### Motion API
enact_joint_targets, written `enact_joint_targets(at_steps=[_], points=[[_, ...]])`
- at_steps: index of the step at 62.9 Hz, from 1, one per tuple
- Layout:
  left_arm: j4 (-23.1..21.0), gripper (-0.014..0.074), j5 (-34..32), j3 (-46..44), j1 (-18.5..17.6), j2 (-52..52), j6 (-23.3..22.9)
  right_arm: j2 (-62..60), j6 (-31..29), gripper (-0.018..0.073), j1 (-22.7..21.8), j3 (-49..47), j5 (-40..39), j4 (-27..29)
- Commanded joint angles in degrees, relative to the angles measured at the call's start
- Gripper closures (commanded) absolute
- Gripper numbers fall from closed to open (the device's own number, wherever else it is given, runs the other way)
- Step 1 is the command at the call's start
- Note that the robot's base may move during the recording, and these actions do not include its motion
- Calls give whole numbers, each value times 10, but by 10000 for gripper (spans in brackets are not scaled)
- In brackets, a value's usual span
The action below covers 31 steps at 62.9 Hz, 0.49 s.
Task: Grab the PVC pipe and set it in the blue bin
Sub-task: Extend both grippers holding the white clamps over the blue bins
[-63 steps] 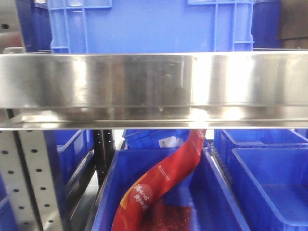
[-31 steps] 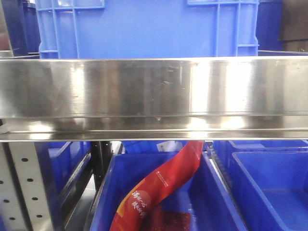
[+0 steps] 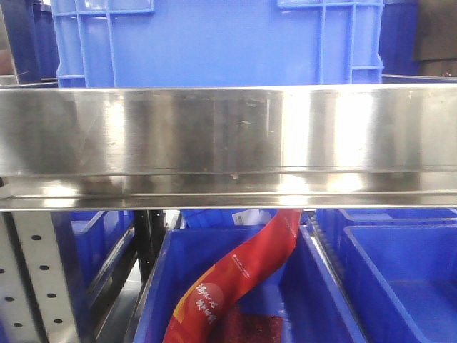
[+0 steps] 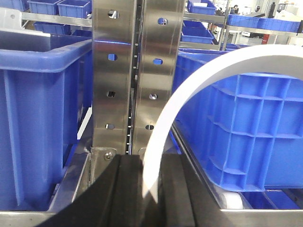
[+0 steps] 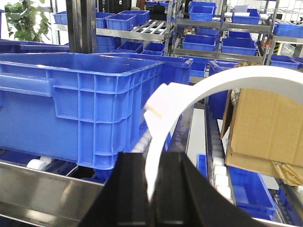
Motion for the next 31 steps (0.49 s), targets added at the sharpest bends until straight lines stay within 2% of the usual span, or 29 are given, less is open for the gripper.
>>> enact_joint_targets(at_steps=[1,9,18,31], points=[[-4,707,-17,0,2,-5,-5,-3,-1,728,-1,2,-14,-3],[-2,707,-17,0,2,-5,-5,-3,-1,728,-1,2,-14,-3],[30,707,-17,0,2,-5,-5,-3,-1,728,-1,2,-14,-3],[30,707,-17,0,2,-5,-5,-3,-1,728,-1,2,-14,-3]])
